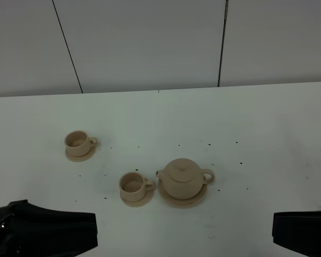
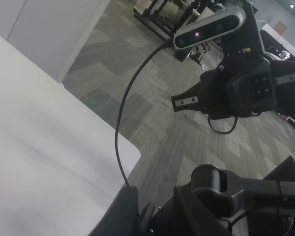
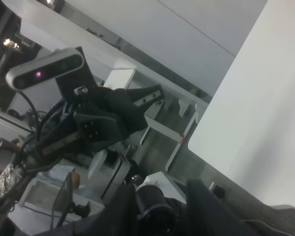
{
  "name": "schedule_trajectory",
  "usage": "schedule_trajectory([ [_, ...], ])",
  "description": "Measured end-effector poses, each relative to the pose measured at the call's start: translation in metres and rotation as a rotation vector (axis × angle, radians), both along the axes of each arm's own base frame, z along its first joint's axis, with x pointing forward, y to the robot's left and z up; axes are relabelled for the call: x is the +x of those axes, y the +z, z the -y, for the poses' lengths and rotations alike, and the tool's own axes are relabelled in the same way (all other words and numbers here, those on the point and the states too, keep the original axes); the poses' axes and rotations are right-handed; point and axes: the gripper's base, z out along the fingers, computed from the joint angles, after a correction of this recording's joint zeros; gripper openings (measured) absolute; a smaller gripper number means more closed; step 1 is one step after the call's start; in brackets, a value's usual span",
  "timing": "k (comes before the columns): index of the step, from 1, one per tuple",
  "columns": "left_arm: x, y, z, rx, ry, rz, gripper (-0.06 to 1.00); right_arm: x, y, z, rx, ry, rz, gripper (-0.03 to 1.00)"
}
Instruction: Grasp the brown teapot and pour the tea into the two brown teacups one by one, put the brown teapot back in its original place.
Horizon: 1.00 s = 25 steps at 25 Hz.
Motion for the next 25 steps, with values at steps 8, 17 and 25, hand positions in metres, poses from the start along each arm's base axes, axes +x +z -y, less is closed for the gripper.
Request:
schedule_trajectory([
  [8, 0.0000, 0.0000, 0.0000, 0.000, 0.000, 0.000, 0.25, -0.0008, -0.0066, 0.0005, -0.088, 0.013, 0.036, 0.24],
  [17, 0.0000, -0.0001, 0.0000, 0.014, -0.011, 0.052, 0.25, -0.0008, -0.0065, 0.0005, -0.104, 0.019, 0.090, 0.24],
  [25, -0.0046, -0.0086, -0.0021, 0.129, -0.040, 0.067, 0.25, -0.0003, -0.0065, 0.0006, -0.111, 0.015, 0.112, 0.24],
])
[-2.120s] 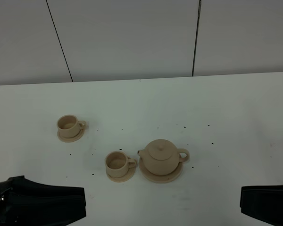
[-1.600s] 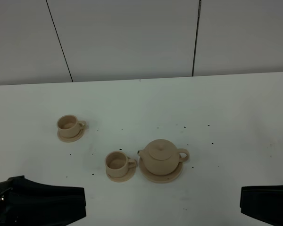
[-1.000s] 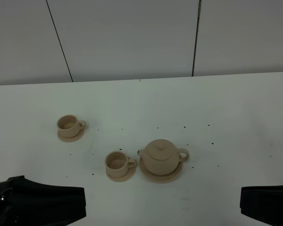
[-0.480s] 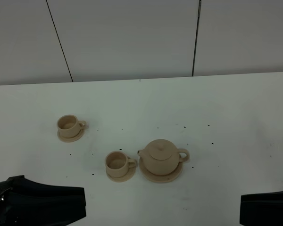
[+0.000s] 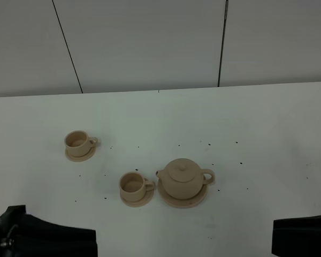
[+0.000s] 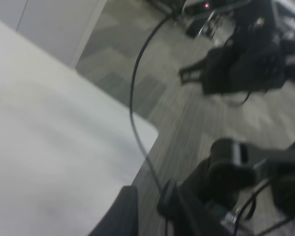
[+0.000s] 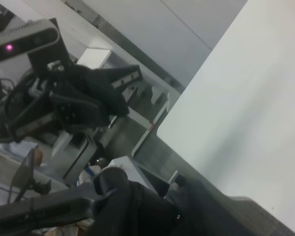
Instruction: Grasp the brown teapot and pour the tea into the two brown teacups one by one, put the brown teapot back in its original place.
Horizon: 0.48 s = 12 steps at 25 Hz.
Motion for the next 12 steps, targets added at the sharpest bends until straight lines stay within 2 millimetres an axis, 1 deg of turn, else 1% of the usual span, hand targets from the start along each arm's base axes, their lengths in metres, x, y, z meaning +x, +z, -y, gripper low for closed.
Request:
schedule_trajectory([
  [3, -0.011, -0.002, -0.002, 0.072, 0.004, 0.003, 0.25, 0.000, 0.000, 0.000, -0.003, 0.001, 0.011, 0.24],
  [7, -0.035, 0.000, -0.007, 0.172, 0.060, 0.044, 0.25, 0.000, 0.000, 0.000, -0.008, 0.003, 0.024, 0.24],
  [10, -0.052, -0.002, -0.015, 0.255, 0.210, 0.059, 0.25, 0.000, 0.000, 0.000, -0.012, 0.005, 0.037, 0.24],
  [12, -0.059, -0.004, -0.024, 0.316, 0.338, 0.069, 0.25, 0.000, 0.000, 0.000, -0.016, 0.006, 0.050, 0.24],
])
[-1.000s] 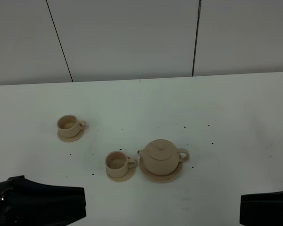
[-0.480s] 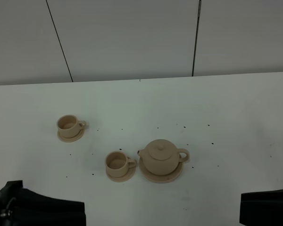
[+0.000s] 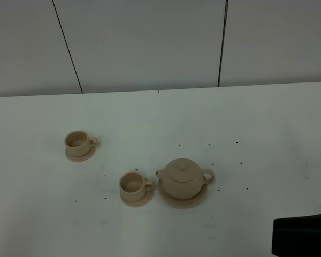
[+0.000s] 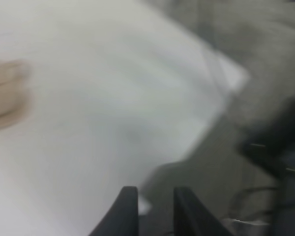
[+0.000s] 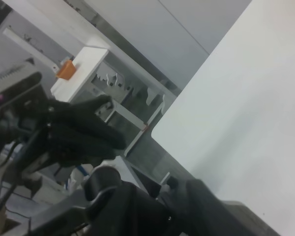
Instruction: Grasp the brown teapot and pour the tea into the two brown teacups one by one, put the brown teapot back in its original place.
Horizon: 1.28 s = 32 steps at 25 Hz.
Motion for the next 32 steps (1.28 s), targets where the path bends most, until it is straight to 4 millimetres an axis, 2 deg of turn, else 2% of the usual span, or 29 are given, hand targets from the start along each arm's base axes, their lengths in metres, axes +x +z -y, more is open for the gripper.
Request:
schedule_trajectory([
  [7, -0.015, -0.011, -0.030, 0.154, 0.386, -0.016, 0.25, 0.000, 0.000, 0.000, -0.001, 0.001, 0.004, 0.24],
  [13, -0.016, -0.019, -0.052, 0.323, 0.576, -0.070, 0.25, 0.001, 0.000, 0.000, -0.003, -0.007, 0.009, 0.24],
  [17, -0.018, -0.021, -0.060, 0.388, 0.632, -0.086, 0.25, 0.002, 0.000, 0.001, -0.005, -0.024, 0.012, 0.24],
  [25, -0.018, -0.021, -0.061, 0.373, 0.669, -0.105, 0.25, 0.004, 0.000, 0.001, -0.006, -0.044, 0.015, 0.24],
  [32, -0.033, -0.021, -0.061, 0.333, 0.690, 0.003, 0.24, 0.004, 0.000, 0.001, -0.006, -0.044, 0.015, 0.24],
])
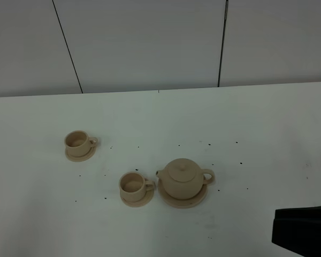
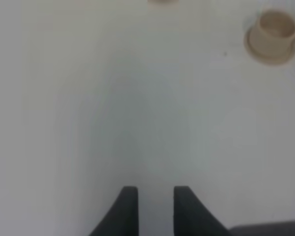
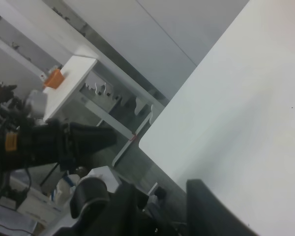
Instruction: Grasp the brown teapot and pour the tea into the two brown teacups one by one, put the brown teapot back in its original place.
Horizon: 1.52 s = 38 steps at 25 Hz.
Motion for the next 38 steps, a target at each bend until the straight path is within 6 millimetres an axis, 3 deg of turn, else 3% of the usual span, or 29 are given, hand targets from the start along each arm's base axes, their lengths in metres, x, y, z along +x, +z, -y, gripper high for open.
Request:
schedule_trajectory([
  [7, -0.022, -0.001, -0.001, 0.005, 0.003, 0.146, 0.24, 0.001, 0.000, 0.000, -0.001, -0.011, 0.001, 0.24],
  [24, -0.023, -0.001, -0.001, 0.006, 0.002, 0.152, 0.24, 0.004, 0.000, 0.002, -0.012, -0.041, 0.027, 0.24],
  [38, -0.023, -0.001, -0.001, 0.006, 0.002, 0.152, 0.24, 0.017, 0.006, 0.008, 0.021, -0.196, 0.108, 0.24],
])
